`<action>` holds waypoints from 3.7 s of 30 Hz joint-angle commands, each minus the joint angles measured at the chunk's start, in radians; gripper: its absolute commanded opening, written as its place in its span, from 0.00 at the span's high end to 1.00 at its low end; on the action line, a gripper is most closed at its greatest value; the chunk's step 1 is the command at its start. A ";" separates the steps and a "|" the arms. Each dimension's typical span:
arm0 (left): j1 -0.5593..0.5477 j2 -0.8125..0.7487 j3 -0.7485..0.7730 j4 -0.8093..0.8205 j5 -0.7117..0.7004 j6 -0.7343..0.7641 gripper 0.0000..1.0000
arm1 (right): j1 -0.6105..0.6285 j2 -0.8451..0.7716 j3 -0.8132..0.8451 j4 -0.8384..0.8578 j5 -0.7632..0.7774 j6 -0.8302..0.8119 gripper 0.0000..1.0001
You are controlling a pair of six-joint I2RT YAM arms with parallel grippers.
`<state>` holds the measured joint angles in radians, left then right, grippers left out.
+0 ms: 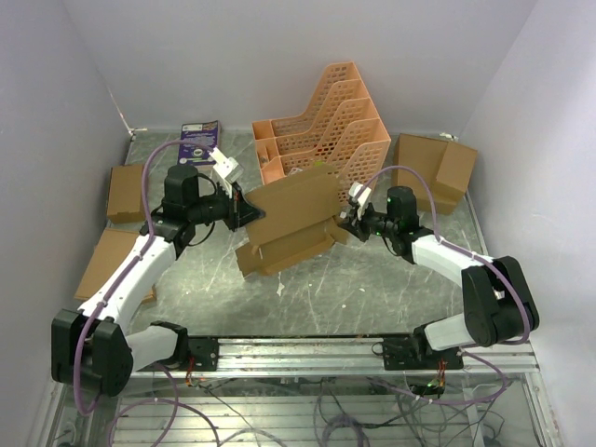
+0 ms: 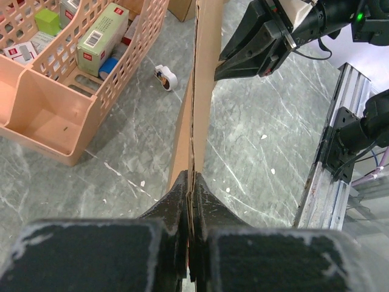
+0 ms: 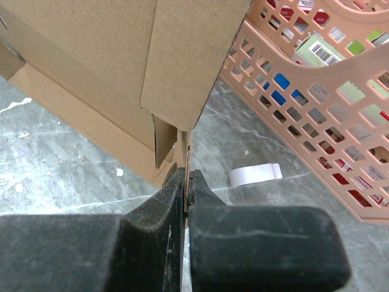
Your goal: Fold the paper box
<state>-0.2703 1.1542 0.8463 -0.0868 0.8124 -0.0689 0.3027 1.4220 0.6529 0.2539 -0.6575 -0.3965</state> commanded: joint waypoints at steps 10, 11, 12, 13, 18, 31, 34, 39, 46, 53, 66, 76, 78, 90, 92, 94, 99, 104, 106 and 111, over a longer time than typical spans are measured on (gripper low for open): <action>-0.007 0.043 0.013 -0.160 -0.071 0.074 0.93 | 0.009 -0.055 -0.001 0.006 -0.061 -0.113 1.00; -0.007 0.041 0.011 -0.158 -0.072 0.073 0.93 | 0.009 -0.058 -0.003 -0.005 -0.076 -0.124 1.00; -0.007 0.041 0.008 -0.157 -0.076 0.074 0.93 | 0.009 -0.060 -0.004 -0.012 -0.091 -0.129 1.00; -0.007 0.041 0.007 -0.159 -0.078 0.076 0.93 | 0.009 -0.059 -0.004 -0.028 -0.113 -0.133 1.00; -0.007 0.025 -0.002 -0.157 -0.081 0.086 0.93 | 0.009 -0.051 0.007 -0.078 -0.163 -0.148 1.00; -0.041 -0.066 -0.035 -0.118 -0.130 0.108 0.93 | -0.008 -0.053 0.046 -0.196 -0.219 -0.183 0.92; -0.057 -0.091 -0.042 -0.121 -0.157 0.127 0.93 | -0.017 -0.059 0.047 -0.217 -0.240 -0.194 0.88; -0.075 -0.106 -0.046 -0.133 -0.190 0.152 0.93 | -0.052 -0.064 0.063 -0.273 -0.304 -0.222 0.81; -0.106 -0.112 -0.048 -0.160 -0.248 0.190 0.93 | -0.129 -0.075 0.094 -0.407 -0.411 -0.326 0.66; -0.122 -0.130 -0.052 -0.157 -0.245 0.199 0.93 | -0.222 -0.118 0.074 -0.316 -0.323 -0.231 0.60; -0.122 -0.232 -0.026 -0.044 -0.214 0.233 0.93 | -0.243 0.073 0.083 -0.036 -0.119 0.222 1.00; -0.139 -0.302 -0.012 -0.044 -0.156 0.377 0.93 | -0.240 0.092 0.060 0.057 -0.133 0.276 0.97; -0.151 -0.299 -0.027 -0.049 -0.150 0.372 0.93 | -0.236 0.105 0.061 0.077 -0.122 0.283 0.94; -0.205 -0.210 0.003 -0.156 -0.293 0.370 0.93 | -0.202 0.147 0.072 0.113 -0.070 0.273 0.96; -0.205 -0.202 0.034 -0.157 -0.286 0.344 0.93 | -0.200 0.143 0.073 0.113 -0.069 0.269 0.95; -0.205 -0.193 0.054 -0.152 -0.272 0.330 0.93 | -0.196 0.143 0.071 0.117 -0.062 0.268 0.95; -0.204 -0.130 0.075 -0.204 -0.309 0.345 0.93 | -0.182 0.171 0.098 0.123 -0.033 0.257 0.94; -0.202 -0.105 0.052 -0.229 -0.360 0.367 0.93 | -0.177 0.232 0.142 0.214 -0.057 0.249 0.94; -0.196 -0.102 0.050 -0.226 -0.360 0.366 0.93 | -0.163 0.250 0.132 0.289 -0.076 0.218 0.95; -0.167 -0.114 0.041 -0.205 -0.329 0.360 0.93 | -0.115 0.299 0.143 0.402 -0.115 0.124 0.98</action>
<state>-0.4583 1.0470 0.9012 -0.2554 0.4847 0.2882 0.1539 1.6859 0.7731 0.5198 -0.7273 -0.1860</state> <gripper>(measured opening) 0.072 0.035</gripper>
